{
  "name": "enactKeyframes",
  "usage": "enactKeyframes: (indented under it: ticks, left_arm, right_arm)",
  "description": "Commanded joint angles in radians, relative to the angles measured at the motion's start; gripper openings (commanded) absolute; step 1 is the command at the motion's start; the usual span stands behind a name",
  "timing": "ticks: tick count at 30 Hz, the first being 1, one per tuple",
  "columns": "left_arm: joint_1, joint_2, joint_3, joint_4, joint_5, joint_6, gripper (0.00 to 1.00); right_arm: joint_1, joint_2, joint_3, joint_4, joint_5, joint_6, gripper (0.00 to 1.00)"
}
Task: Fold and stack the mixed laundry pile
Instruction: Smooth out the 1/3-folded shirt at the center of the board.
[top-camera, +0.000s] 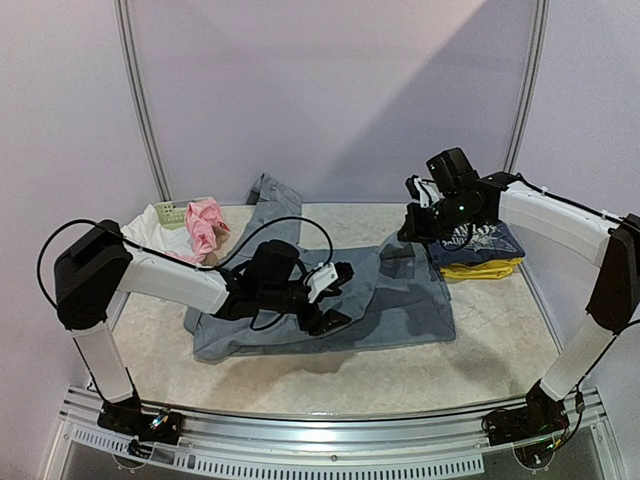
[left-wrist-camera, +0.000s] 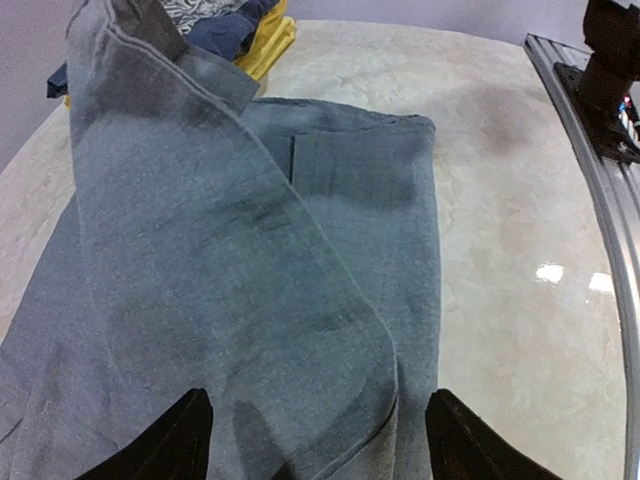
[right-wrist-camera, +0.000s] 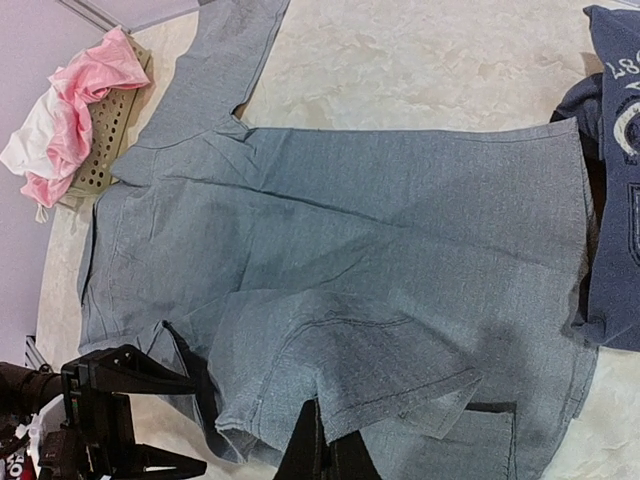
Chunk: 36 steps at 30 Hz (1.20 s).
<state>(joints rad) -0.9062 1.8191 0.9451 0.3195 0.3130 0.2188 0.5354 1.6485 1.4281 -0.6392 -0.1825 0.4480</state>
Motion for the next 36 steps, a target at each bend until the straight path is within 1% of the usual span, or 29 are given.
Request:
enactKeyframes:
  ticks: [1, 7, 11, 13, 16, 18, 19, 21, 25, 30, 36]
  left_arm:
    - [-0.023, 0.026, 0.053, -0.091, 0.085, 0.048, 0.73]
    - [-0.044, 0.051, 0.078, -0.156, 0.089, 0.091, 0.67]
    - [-0.047, 0.06, 0.079, -0.164, 0.087, 0.102, 0.58]
    - [-0.049, 0.063, 0.08, -0.164, 0.081, 0.107, 0.48]
    - [-0.049, 0.065, 0.077, -0.153, 0.069, 0.108, 0.25]
    - [-0.049, 0.066, 0.075, -0.151, 0.064, 0.109, 0.12]
    - [-0.049, 0.066, 0.075, -0.151, 0.062, 0.109, 0.07]
    - [-0.049, 0.068, 0.072, -0.147, 0.056, 0.109, 0.0]
    - [-0.048, 0.063, 0.068, -0.142, 0.052, 0.104, 0.0]
    - [-0.036, 0.019, 0.051, -0.162, 0.051, 0.093, 0.0]
    - [-0.007, -0.079, 0.003, -0.186, 0.036, 0.085, 0.0]
  right_arm:
    - [-0.006, -0.024, 0.022, -0.022, 0.036, -0.008, 0.0]
    - [-0.006, -0.024, 0.026, -0.029, 0.047, -0.007, 0.0]
    - [-0.005, -0.023, 0.03, -0.034, 0.053, -0.005, 0.0]
    - [-0.006, -0.021, 0.032, -0.038, 0.051, -0.005, 0.0]
    - [-0.006, -0.018, 0.032, -0.04, 0.05, -0.004, 0.0]
    - [-0.005, -0.015, 0.031, -0.041, 0.049, -0.002, 0.0]
    - [-0.006, -0.014, 0.031, -0.041, 0.047, -0.002, 0.0]
    - [-0.005, -0.012, 0.031, -0.042, 0.045, -0.002, 0.0]
    - [-0.005, -0.01, 0.031, -0.044, 0.045, -0.003, 0.0]
    - [-0.006, -0.011, 0.019, -0.051, 0.052, -0.005, 0.0]
    - [-0.005, -0.015, -0.004, -0.071, 0.055, -0.011, 0.0]
